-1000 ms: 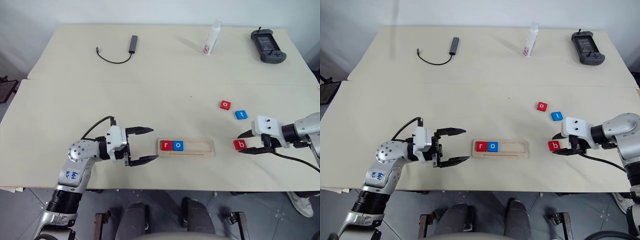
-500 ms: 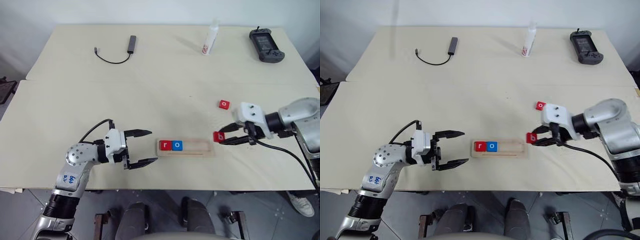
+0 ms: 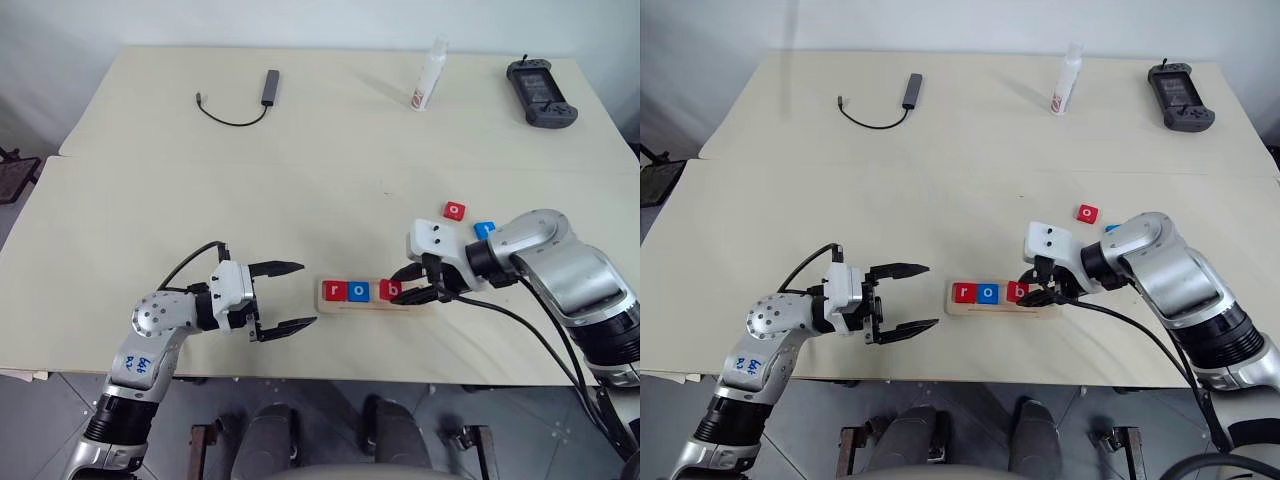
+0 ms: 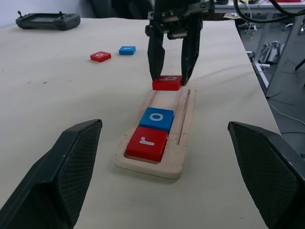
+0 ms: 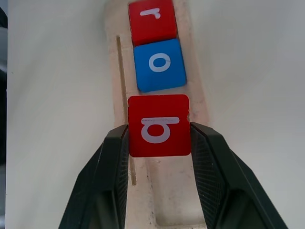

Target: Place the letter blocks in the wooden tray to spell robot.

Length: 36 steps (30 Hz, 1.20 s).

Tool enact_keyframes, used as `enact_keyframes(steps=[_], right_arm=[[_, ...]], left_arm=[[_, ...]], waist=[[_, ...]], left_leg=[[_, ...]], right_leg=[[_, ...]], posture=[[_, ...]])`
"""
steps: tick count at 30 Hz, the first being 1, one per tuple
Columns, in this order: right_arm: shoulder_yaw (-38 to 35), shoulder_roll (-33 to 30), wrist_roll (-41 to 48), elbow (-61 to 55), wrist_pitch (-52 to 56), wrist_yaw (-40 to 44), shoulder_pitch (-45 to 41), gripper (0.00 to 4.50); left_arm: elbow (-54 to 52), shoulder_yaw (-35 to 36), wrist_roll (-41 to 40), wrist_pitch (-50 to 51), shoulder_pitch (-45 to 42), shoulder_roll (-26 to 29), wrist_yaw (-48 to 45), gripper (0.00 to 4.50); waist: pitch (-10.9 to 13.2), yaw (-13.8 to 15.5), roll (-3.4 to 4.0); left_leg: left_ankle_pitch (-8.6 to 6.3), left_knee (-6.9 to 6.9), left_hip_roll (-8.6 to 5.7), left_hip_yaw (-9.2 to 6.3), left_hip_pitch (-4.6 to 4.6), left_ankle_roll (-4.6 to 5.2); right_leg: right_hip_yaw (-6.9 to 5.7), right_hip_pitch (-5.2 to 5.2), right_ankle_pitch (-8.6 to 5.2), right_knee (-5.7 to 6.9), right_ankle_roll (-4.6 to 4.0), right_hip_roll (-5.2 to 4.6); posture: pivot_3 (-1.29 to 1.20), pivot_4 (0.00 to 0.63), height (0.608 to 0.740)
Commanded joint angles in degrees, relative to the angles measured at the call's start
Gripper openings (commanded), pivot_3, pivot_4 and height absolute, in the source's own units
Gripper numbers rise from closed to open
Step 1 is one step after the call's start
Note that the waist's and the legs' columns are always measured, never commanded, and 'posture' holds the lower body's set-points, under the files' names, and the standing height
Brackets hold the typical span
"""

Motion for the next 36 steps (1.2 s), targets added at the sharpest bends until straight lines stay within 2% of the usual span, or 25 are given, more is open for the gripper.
enact_keyframes(steps=[1, 5, 10, 13, 14, 17, 21, 25, 30, 31, 36], right_arm=[[0.3, 0.5, -0.7, -0.7, -1.6, -1.1, -0.5, 1.45], [1.3, 1.4, -1.8, 1.2, -2.8, -1.9, -1.3, 1.45], [1.6, 1.9, -1.7, 1.3, -2.2, -2.3, -1.5, 3.21], [-0.9, 1.6, -1.1, 1.6, -1.3, -3.8, -2.2, 4.32], [-1.8, 1.0, -0.5, 1.4, -1.0, -3.7, -2.2, 4.45], [-4.7, -2.0, 0.8, -0.2, -0.7, -3.1, 0.1, 4.45], [-7.3, -5.0, 2.4, -2.6, -0.4, -3.4, 5.3, 3.46], [-6.8, -5.0, 1.8, -2.8, -0.5, -4.9, 7.9, 1.97], [-4.2, -1.9, 0.4, -2.4, -1.0, -7.8, 7.4, 0.25], [-3.9, -1.2, 0.2, -2.5, -0.6, -8.5, 7.1, 0.02], [-2.6, 0.5, 0.9, -4.2, 2.0, -9.2, 6.0, 0.02]], left_arm=[[-2.6, 1.0, -0.4, -0.4, 0.5, 0.4, 0.7, 4.5], [-2.9, 1.0, -0.4, -0.5, 0.6, 0.4, 1.2, 4.5], [-3.2, 1.1, -0.4, -0.5, 0.7, 0.5, 1.6, 4.5], [-3.3, 1.2, -0.4, -0.4, 0.6, 0.6, 1.7, 4.5], [-3.2, 1.3, -0.4, -0.4, 0.6, 0.6, 1.7, 4.5], [-3.1, 1.3, -0.4, -0.5, 0.6, 0.7, 1.6, 4.5], [-2.6, 1.2, -0.3, -0.6, 0.2, 0.6, 1.4, 4.5], [-2.1, 0.9, -0.2, -0.7, -0.2, 0.5, 1.3, 4.5], [-2.7, 0.8, -0.4, 0.0, -0.1, 0.7, 1.2, 4.5], [-3.0, 0.8, -0.5, 0.1, 0.2, 0.8, 1.3, 4.5], [-4.2, 1.0, -0.6, 0.9, 1.1, 0.9, 1.6, 4.5]], waist=[[0.0, 0.0, 0.0], [0.0, 0.0, 0.0], [0.0, 0.0, 0.0], [0.0, 0.0, 0.0], [0.0, 0.0, 0.0], [0.0, 0.3, 0.0], [0.0, 0.6, -0.02], [0.0, 0.5, -0.02], [0.0, 0.1, -0.02], [0.0, 0.1, -0.02], [0.0, 0.1, -0.02]], left_leg=[[0.0, 0.0, 0.0, 0.01, 0.0, 0.0], [0.0, 0.01, 0.0, 0.03, 0.0, 0.0], [0.0, 0.0, 0.0, 0.04, 0.0, 0.0], [0.0, 0.0, 0.0, 0.04, 0.01, 0.0], [0.0, 0.0, 0.0, 0.04, 0.01, 0.0], [0.0, 0.0, -0.01, 0.03, -0.01, 0.0], [0.0, -0.03, -0.01, 0.02, -0.01, 0.0], [0.0, -0.03, 0.0, 0.07, 0.01, 0.0], [0.0, -0.03, 0.02, 0.08, 0.04, 0.0], [0.0, -0.03, 0.02, 0.08, 0.03, 0.0], [0.0, -0.02, 0.02, 0.07, 0.03, 0.0]], right_leg=[[0.0, 0.0, 0.0, 0.0, 0.0, 0.0], [-0.01, 0.01, 0.0, 0.0, 0.0, 0.0], [-0.01, 0.01, 0.0, 0.0, 0.0, 0.0], [-0.01, 0.0, 0.0, 0.01, 0.0, 0.0], [-0.01, 0.0, 0.0, 0.01, 0.0, 0.0], [-0.01, 0.0, 0.0, 0.0, 0.0, 0.0], [-0.04, 0.02, 0.0, -0.04, 0.0, 0.0], [-0.01, 0.0, 0.0, -0.01, 0.0, 0.01], [0.0, 0.01, 0.0, 0.0, 0.0, 0.02], [0.0, 0.01, 0.0, 0.0, 0.0, 0.02], [0.0, 0.01, 0.0, -0.01, 0.0, 0.02]], posture=[[0.0, 0.15, 0.74], [0.0, 0.15, 0.74], [0.0, 0.15, 0.74], [0.0, 0.15, 0.74], [0.0, 0.15, 0.74], [0.0, 0.15, 0.74], [0.0, 0.15, 0.74], [0.0, 0.15, 0.74], [0.0, 0.15, 0.74], [0.0, 0.15, 0.74], [0.0, 0.15, 0.74]])
